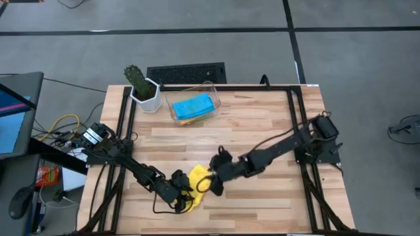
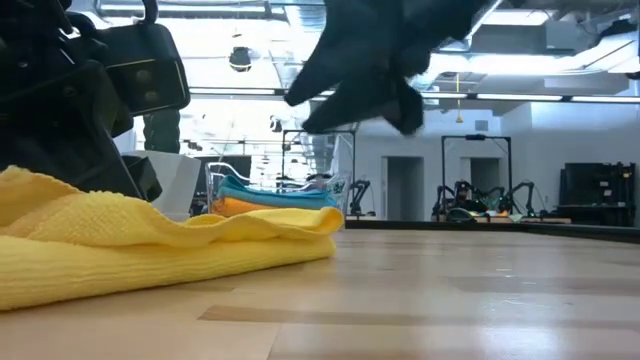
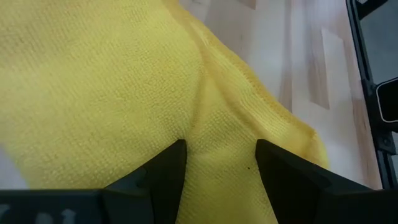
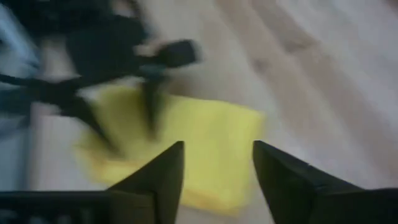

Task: Fold microfiber towels
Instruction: Put the yellow microfiber cloth into the transparent bin

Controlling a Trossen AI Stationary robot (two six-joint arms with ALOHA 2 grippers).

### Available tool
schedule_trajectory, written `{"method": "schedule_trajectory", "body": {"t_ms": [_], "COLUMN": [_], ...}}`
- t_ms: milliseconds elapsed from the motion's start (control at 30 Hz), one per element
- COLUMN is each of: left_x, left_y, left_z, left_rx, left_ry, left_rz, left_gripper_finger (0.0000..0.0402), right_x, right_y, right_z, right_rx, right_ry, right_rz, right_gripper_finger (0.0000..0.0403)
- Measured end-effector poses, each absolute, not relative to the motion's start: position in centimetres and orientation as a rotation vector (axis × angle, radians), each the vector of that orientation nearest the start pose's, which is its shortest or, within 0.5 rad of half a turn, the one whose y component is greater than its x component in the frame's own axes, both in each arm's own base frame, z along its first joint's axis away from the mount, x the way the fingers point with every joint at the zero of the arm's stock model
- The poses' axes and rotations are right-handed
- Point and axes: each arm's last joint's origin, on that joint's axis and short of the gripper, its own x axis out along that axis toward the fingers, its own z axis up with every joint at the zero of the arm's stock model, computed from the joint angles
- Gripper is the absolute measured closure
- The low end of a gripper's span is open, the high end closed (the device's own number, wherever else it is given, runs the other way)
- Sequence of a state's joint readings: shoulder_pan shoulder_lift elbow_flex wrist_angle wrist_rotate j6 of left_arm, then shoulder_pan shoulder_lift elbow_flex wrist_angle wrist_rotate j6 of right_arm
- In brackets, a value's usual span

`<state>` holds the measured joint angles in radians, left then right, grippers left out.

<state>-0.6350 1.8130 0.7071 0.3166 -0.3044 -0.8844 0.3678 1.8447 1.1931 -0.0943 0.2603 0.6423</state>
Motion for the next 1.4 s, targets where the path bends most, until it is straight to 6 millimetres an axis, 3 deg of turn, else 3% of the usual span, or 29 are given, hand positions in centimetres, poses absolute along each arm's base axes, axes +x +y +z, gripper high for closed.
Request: {"method": "schedule_trajectory", "body": {"t_ms": [133,267,467,600,833,967,1100,1200,1267,1400], "left_x": [26.0,26.0,26.0,26.0,26.1,26.2,26.5,26.3,26.1,24.8], "left_y": [-18.2,-18.2,-18.2,-18.1,-18.0,-17.8,-17.2,-16.6,-16.1,-15.1], "left_z": [10.2,10.2,10.2,10.2,10.2,10.2,10.8,12.3,13.9,17.1], "left_rx": [-0.513,-0.534,-0.559,-0.567,-0.572,-0.577,-0.630,-0.653,-0.668,-0.688], "left_ry": [0.761,0.758,0.760,0.757,0.752,0.754,0.773,0.784,0.767,0.742], "left_rz": [-0.022,-0.016,0.007,0.016,0.024,0.029,0.007,-0.013,-0.015,-0.007], "left_gripper_finger": [0.0208,0.0208,0.0208,0.0208,0.0208,0.0208,0.0209,0.0216,0.0222,0.0233], "right_x": [37.7,39.7,41.9,42.3,42.9,42.9,43.0,43.1,43.2,43.3], "right_y": [11.6,10.8,11.1,11.2,11.4,11.4,11.4,11.5,11.1,10.7], "right_z": [19.4,18.3,16.7,14.3,11.8,11.5,11.6,11.7,11.7,11.9], "right_rx": [0.253,0.264,0.266,0.247,0.266,0.257,0.254,0.257,0.271,0.274], "right_ry": [0.837,0.917,0.998,1.078,1.184,1.204,1.204,1.205,1.214,1.210], "right_rz": [-0.168,-0.159,-0.153,-0.168,-0.194,-0.192,-0.145,-0.089,-0.054,-0.044], "right_gripper_finger": [0.0152,0.0122,0.0117,0.0117,0.0121,0.0176,0.0283,0.0367,0.0386,0.0384]}}
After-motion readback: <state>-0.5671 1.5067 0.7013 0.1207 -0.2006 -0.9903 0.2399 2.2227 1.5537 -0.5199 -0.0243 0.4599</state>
